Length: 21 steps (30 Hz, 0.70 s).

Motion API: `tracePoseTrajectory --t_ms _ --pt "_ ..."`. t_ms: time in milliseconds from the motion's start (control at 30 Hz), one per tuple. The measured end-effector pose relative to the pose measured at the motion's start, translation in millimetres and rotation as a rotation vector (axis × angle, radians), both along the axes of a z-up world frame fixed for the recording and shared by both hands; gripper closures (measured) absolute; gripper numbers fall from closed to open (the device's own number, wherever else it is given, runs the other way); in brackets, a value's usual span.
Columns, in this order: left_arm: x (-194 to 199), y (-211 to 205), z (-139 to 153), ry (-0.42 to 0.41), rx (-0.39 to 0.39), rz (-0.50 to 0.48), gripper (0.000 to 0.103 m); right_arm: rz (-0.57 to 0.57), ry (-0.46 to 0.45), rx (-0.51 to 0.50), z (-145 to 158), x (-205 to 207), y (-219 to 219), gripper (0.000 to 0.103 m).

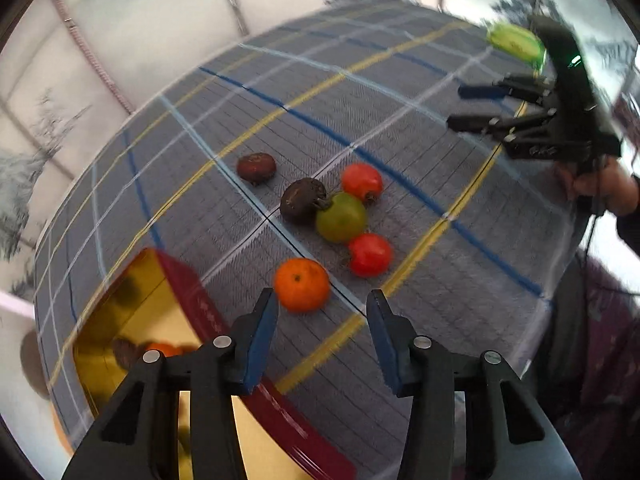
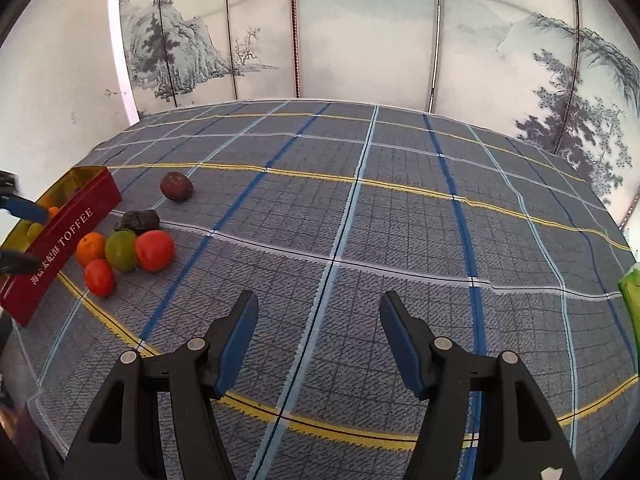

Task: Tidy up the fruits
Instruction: 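Grasp a small orange with the left gripper, then place the small orange in the tray with the left gripper while the right gripper grasps a green tomato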

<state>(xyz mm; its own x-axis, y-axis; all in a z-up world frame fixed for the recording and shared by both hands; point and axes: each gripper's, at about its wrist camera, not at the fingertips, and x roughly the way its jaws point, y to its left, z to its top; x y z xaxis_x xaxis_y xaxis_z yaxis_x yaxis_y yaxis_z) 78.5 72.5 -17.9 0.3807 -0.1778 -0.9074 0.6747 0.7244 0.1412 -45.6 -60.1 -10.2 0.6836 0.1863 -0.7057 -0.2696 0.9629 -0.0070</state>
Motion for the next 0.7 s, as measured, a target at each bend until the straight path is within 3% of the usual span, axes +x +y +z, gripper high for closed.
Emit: tracePoseTrajectory --t_ms 167,267,400,467,567,700 --pt "25 -2 -19 0.089 0.005 -0.043 0.056 0.004 0.005 0.017 0 0 -2 0.043" --pt "35 -1 -31 0.091 0.035 -0.038 0.056 0.007 0.012 0.015 -1 0 -1 0.043" --pt "45 6 -38 0.120 0.001 -0.006 0.057 0.017 0.016 0.009 -2 0 1 0.043" --pt "43 6 -41 0.105 0.005 -0.006 0.066 0.017 0.021 0.008 -2 1 1 0.043" --pt "39 6 -39 0.077 0.018 0.026 0.067 0.015 0.022 0.008 -2 2 0 0.040" --pt "27 14 -17 -0.004 -0.044 0.149 0.068 0.018 0.019 0.006 -2 2 0 0.040"
